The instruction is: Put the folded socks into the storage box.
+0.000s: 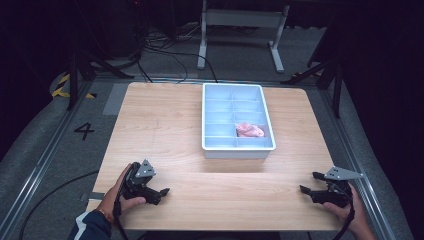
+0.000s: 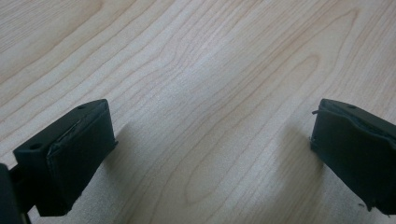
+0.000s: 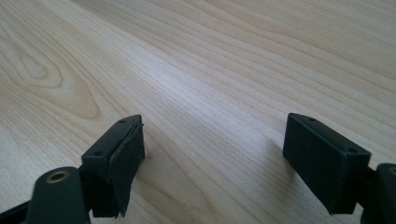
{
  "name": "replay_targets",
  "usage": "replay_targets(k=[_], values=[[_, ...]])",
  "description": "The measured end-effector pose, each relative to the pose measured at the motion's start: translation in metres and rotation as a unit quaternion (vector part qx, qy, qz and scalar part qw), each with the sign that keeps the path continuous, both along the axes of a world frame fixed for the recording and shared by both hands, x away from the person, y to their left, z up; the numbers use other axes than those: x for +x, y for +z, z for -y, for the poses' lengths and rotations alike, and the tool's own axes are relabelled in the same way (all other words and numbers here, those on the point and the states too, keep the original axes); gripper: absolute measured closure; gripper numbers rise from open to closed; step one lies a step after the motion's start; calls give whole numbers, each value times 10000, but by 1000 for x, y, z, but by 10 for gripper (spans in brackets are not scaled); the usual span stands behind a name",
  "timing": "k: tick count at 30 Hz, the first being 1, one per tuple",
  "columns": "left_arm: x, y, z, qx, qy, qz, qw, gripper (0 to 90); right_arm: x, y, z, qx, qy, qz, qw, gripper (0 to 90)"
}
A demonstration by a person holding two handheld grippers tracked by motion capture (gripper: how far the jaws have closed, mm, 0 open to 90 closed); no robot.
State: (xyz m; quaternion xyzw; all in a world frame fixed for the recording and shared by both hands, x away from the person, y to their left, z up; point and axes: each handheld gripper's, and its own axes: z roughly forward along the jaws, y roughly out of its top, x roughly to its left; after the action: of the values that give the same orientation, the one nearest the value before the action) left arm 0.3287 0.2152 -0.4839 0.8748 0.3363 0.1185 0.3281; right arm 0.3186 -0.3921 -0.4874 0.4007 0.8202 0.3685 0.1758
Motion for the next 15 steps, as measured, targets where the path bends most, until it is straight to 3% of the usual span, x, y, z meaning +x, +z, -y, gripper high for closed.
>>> replay_targets(k=[15], values=[[0,0,0,-2,4,-3,10000,0,1,0,-1,-12,-50,-8,10000,190]])
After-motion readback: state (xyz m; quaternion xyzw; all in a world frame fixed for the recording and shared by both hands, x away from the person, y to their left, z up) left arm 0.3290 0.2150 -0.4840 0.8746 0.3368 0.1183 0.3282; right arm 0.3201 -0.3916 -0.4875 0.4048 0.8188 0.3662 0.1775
